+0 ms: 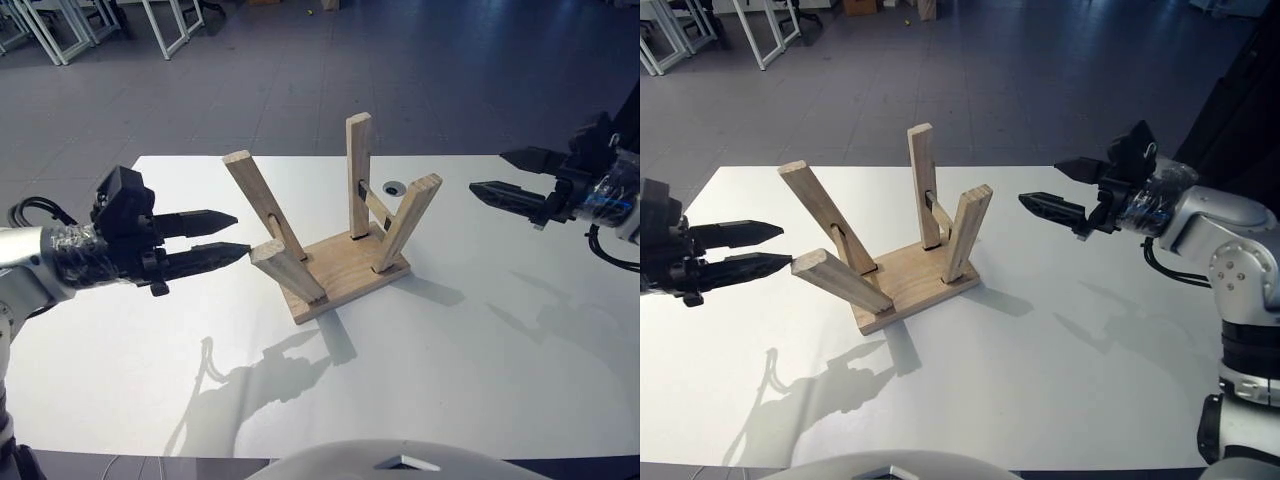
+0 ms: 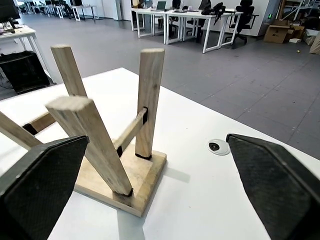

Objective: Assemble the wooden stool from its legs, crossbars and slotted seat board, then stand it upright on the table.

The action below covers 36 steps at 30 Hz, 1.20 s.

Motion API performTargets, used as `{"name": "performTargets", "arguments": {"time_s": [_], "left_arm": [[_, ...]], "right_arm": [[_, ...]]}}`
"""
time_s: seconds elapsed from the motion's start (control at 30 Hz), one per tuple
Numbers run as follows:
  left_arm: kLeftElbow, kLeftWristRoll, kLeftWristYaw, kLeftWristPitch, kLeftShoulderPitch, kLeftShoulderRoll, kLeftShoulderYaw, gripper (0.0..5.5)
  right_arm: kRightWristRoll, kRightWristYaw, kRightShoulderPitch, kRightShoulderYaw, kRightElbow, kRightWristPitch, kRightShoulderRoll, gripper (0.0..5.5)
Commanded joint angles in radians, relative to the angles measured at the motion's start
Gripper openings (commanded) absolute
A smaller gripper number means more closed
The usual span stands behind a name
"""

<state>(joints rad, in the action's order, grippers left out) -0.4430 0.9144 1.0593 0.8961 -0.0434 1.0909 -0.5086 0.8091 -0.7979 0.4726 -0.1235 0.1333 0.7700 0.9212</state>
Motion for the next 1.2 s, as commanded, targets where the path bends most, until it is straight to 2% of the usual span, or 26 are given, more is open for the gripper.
{"name": "performTargets", "arguments": {"time_s": [0.03, 0.1, 0.2, 0.43, 0.63, 0.67, 0.77, 0.93, 1.2], "left_arm": [[0.080, -0.012, 0.112, -0.004, 0.022, 0.078, -0.064, 2.59], [0.046, 0.122, 0.110, 0.054, -0.033, 0.060, -0.074, 2.59], [0.026, 0.207, 0.104, 0.080, -0.104, 0.047, 0.008, 2.59], [-0.028, 0.097, -0.028, 0.032, -0.139, -0.026, 0.204, 2.59], [-0.062, 0.087, -0.089, 0.032, -0.160, -0.075, 0.263, 2.59], [-0.057, 0.079, -0.091, 0.030, -0.164, -0.077, 0.273, 2.41], [-0.042, 0.062, -0.075, 0.024, -0.170, -0.071, 0.294, 1.97], [0.032, -0.001, 0.014, -0.019, -0.187, -0.049, 0.350, 1.50], [0.133, -0.090, 0.148, -0.115, -0.274, -0.049, 0.423, 1.40]], "right_arm": [[-0.067, -0.044, -0.016, 0.023, -0.029, -0.032, -0.016, 5.07], [-0.108, -0.059, -0.002, 0.048, -0.061, -0.054, -0.037, 5.07], [-0.133, -0.056, -0.020, 0.030, -0.056, -0.056, -0.045, 5.07], [-0.149, -0.066, -0.007, 0.024, -0.044, -0.043, -0.074, 5.07], [-0.150, -0.119, 0.002, 0.043, -0.043, -0.053, -0.092, 5.07], [-0.132, -0.167, -0.003, 0.049, -0.042, -0.056, -0.092, 5.07], [-0.117, -0.295, 0.038, 0.078, -0.119, -0.053, -0.102, 5.07], [-0.171, -0.390, 0.131, 0.163, -0.192, -0.075, -0.142, 5.07], [-0.158, -0.467, 0.143, 0.243, -0.103, -0.016, -0.182, 5.07]]}}
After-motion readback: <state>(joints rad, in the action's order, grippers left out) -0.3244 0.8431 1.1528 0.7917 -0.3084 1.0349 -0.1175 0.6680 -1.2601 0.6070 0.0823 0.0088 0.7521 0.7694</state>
